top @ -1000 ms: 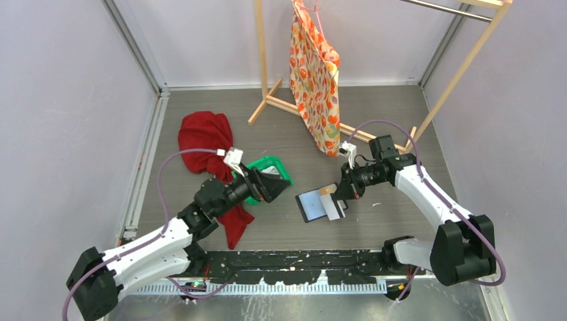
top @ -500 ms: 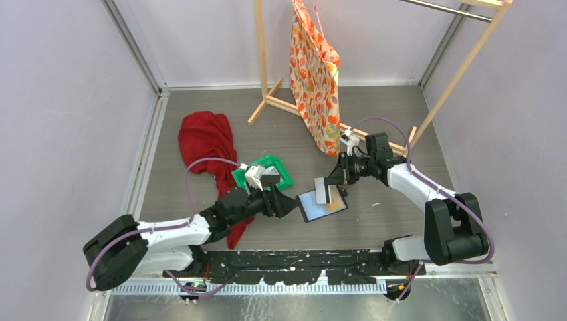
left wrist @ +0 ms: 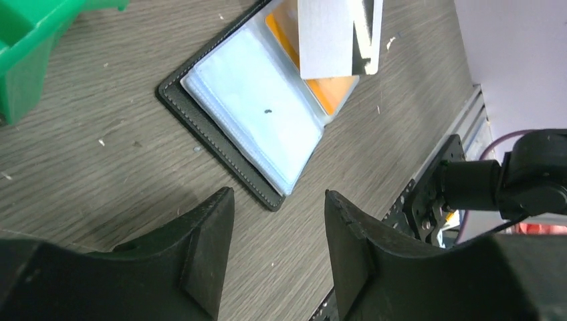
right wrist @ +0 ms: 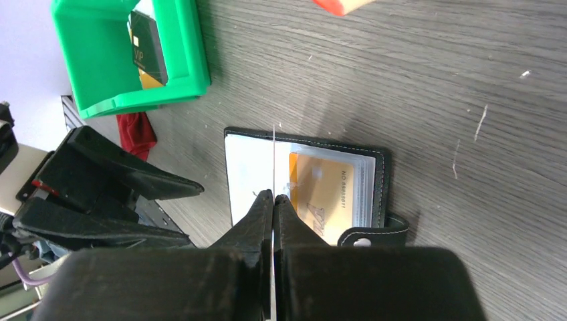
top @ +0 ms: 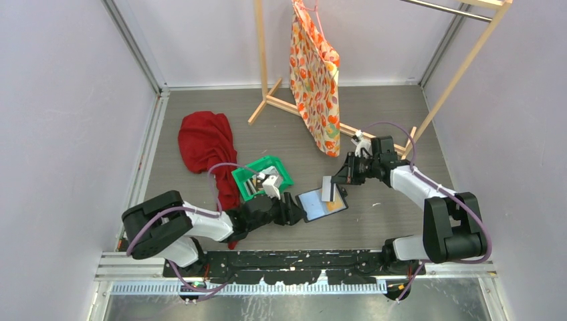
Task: Put the credit cards into the card holder
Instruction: Insert the credit card into the card holder.
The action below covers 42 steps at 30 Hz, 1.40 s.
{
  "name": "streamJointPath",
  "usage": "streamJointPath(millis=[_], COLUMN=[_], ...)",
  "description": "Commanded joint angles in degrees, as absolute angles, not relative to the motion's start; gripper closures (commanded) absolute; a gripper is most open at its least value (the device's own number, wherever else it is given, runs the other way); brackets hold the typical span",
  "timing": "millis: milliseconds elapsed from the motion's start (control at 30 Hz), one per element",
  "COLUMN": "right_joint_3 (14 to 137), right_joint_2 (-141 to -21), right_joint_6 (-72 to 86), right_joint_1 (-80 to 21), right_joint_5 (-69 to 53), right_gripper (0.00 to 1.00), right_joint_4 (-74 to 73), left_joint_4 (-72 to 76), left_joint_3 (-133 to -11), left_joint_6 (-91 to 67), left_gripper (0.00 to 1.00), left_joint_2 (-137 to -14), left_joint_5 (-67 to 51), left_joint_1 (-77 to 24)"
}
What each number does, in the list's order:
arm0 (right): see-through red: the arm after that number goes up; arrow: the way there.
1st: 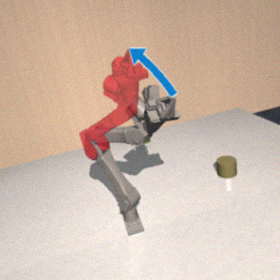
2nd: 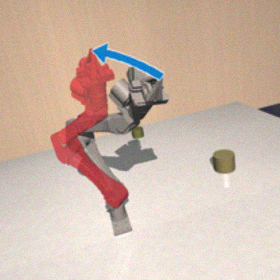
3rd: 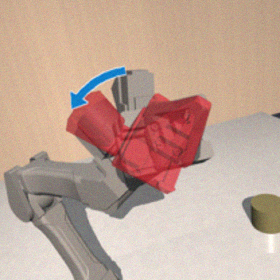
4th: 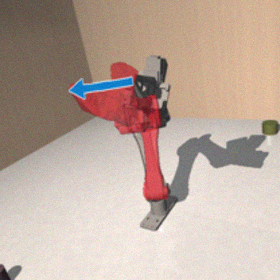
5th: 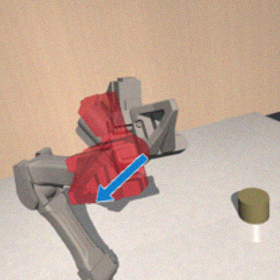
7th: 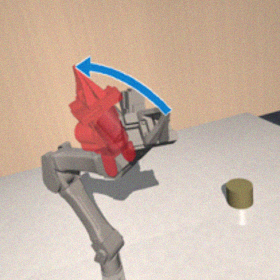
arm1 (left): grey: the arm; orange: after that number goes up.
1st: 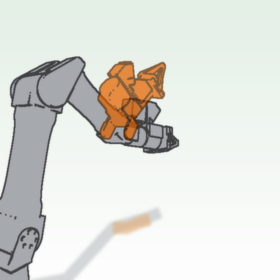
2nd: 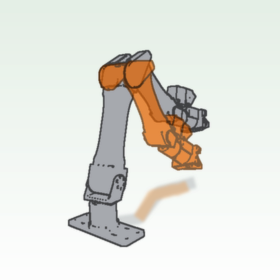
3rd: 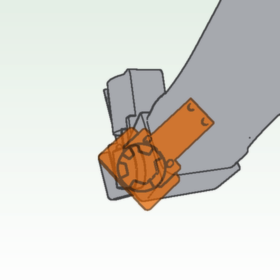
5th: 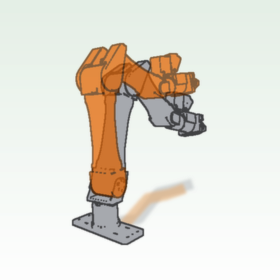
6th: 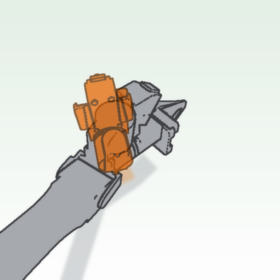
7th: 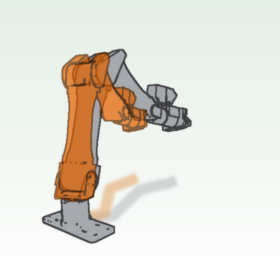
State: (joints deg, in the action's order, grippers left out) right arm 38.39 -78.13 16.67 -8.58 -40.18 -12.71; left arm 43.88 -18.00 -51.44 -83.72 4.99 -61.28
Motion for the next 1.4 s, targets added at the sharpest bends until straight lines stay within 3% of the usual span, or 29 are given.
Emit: streamJointPath(millis=[0,133,333,600,933,1367], right_joint_3=[38.9,40.08,42.2,38.5,37.8,36.08], right_joint_2=[-77.41,-77.84,-77.88,-77.13,-78.89,-80.3], right_joint_6=[18.41,19.35,17.23,22.88,24.22,29.33], right_joint_1=[-8.48,-7.16,-2.09,-2.16,-2.32,-8.01], right_joint_5=[-38.62,-41.55,-44.68,-46.55,-46.9,-39.6], right_gripper=[0.99,0.99,0.99,0.99,0.99,0.99], right_joint_4=[-11.87,-11.42,-15.49,-10.01,-8.81,-6.08], left_joint_4=[38.91,23.2,21.16,13.49,8.65,8.82], left_joint_3=[-23.52,-33.57,-40.79,-49.0,-47.88,-35.2], left_joint_6=[-51.81,-41.23,-24.62,-7.82,-6.26,-19.85], left_gripper=[0.46,0.41,0.41,0.35,0.38,0.48], left_joint_2=[-82.8,-81.56,-89.85,-99.24,-101.67,-93.66], left_joint_5=[10.67,14.23,11.39,11.62,20.21,24.17], left_joint_1=[-63.38,-68.91,-73.25,-73.47,-73.43,-72.83])
